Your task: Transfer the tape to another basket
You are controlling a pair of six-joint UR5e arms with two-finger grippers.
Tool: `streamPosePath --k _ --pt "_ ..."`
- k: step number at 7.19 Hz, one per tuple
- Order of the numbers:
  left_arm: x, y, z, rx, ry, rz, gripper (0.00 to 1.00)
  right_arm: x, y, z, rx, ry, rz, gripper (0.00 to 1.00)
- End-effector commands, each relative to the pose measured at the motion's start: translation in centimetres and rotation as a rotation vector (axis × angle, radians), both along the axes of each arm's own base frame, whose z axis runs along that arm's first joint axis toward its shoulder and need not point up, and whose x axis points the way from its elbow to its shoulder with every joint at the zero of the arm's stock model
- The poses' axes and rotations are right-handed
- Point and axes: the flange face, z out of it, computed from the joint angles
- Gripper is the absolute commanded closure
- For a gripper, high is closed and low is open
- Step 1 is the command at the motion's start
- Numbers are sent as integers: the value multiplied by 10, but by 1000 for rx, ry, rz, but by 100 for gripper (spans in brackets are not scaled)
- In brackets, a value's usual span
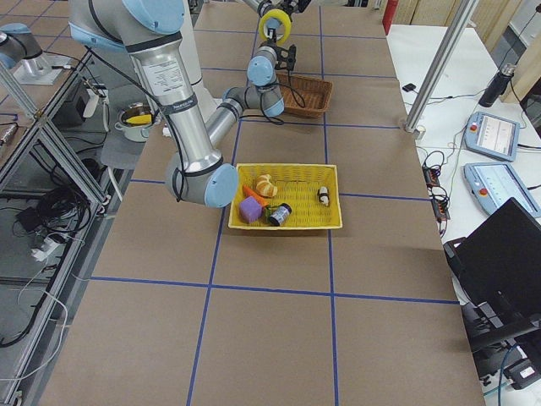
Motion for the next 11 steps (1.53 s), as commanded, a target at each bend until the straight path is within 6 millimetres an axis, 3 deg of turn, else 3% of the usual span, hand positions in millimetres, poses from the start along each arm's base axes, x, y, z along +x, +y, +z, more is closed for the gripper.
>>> streamPosePath --k 1,3,8,11 --pt "11 5 -15 11 24 34 2 -7 2 2 -4 5 -8 100" --pt "23 6 -42 42 53 52 2 -10 4 2 -4 7 -17 100" --pt "55 26 -58 67 76 118 2 -13 10 2 1 4 -32 100" --pt "58 29 -64 75 87 126 3 -13 10 1 0 3 -31 100"
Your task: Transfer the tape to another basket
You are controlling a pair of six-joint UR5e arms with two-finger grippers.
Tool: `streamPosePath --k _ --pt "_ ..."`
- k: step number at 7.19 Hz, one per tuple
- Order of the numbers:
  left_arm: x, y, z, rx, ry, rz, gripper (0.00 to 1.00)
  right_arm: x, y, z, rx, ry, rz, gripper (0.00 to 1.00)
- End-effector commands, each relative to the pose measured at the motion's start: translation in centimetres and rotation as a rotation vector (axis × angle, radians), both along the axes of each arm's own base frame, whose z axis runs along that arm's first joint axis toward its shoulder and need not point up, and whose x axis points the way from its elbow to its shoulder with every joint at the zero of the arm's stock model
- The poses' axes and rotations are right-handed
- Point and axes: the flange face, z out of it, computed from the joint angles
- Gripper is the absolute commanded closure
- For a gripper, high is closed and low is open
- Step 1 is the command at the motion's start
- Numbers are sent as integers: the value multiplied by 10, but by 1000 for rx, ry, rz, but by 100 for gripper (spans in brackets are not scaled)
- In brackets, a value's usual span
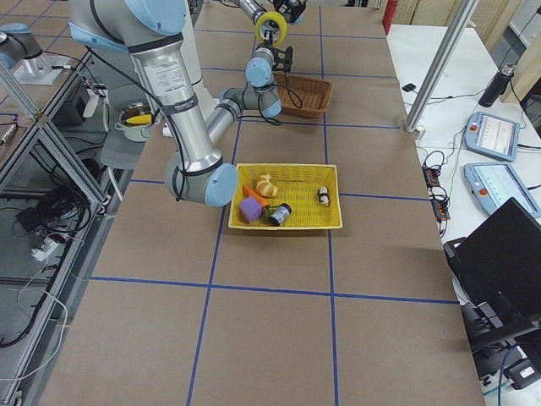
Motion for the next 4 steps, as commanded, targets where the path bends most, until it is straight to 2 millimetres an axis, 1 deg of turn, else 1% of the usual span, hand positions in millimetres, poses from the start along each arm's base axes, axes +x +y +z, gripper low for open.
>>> streamPosePath --k 1,4 --pt "7 5 -4 4 5 18 6 0 0 0 -1 0 -1 100" --pt "10 9 -5 7 8 26 15 0 0 -1 -1 -2 -1 100"
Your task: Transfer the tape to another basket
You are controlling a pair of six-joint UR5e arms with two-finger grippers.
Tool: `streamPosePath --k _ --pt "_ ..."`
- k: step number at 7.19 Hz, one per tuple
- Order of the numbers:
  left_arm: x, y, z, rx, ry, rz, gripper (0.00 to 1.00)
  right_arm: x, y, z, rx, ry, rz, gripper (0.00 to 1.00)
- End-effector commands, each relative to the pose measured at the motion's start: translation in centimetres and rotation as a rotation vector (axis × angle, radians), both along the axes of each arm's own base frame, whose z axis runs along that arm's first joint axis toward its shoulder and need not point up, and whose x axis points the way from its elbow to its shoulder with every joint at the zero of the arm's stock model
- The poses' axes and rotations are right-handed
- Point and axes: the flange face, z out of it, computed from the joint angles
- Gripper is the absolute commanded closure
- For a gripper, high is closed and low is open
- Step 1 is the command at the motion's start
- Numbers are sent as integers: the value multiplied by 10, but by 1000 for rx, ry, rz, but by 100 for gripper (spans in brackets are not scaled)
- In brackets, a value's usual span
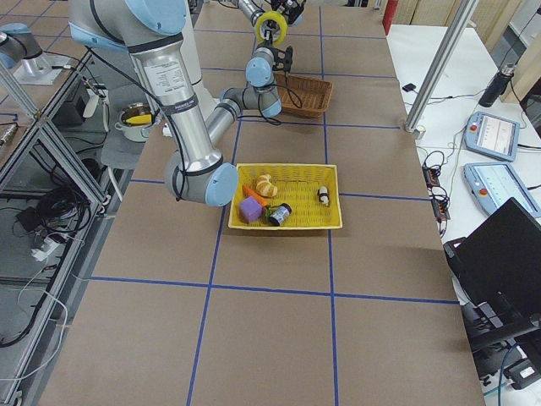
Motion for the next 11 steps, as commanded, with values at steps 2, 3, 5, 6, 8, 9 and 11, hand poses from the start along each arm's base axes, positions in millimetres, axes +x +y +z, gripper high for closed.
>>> streamPosePath --k 2,3,5,6,8,9,11 --pt "2 2 -1 3 4 4 25 -1 0 0 -1 1 -1 100" --pt "2 2 -1 3 4 6 29 -1 0 0 -1 1 -1 100" --pt "3 2 0 4 1 8 34 0 0 0 -1 -1 -1 100" --pt "3 3 -1 5 2 9 37 -1 0 0 -1 1 -1 100" --pt "3 4 0 7 4 12 46 0 0 0 0 -1 1 100" --pt "4 5 1 7 4 14 53 0 0 0 0 -1 1 100" --pt "4 6 4 5 2 15 56 0 0 -1 0 -3 3 36"
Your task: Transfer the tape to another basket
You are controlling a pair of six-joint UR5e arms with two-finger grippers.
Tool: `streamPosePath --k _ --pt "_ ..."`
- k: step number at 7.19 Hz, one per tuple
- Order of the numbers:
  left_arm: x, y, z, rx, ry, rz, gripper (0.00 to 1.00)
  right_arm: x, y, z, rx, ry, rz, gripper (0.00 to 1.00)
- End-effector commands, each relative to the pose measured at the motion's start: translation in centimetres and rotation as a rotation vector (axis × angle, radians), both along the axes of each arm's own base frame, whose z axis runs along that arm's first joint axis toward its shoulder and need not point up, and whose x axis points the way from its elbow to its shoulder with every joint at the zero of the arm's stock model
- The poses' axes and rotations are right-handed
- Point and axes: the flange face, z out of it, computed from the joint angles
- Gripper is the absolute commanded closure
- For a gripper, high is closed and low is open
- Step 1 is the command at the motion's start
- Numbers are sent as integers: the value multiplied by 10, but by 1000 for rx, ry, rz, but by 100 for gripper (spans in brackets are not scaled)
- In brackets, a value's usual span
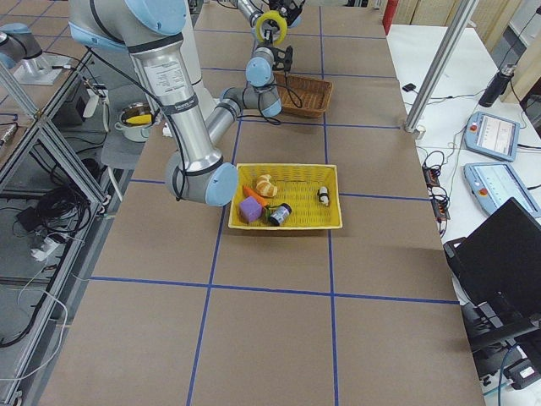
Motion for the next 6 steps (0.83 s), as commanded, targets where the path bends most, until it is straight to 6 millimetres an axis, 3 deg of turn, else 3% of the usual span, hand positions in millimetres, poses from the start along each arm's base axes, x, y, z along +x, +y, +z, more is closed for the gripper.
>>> streamPosePath --k 1,2,3,4,6 --pt "0 1 1 -1 0 2 58 0 0 -1 -1 -2 0 29" --pt "1 1 3 -4 -2 5 77 0 0 -2 -1 -4 2 13" --pt "0 2 4 -1 -1 8 84 1 -2 -5 -60 -18 -17 1" --pt "0 2 3 2 0 11 97 3 -3 -10 -103 -39 -25 0" --pt "-2 4 6 12 14 12 100 4 -3 -10 -101 -44 -24 0"
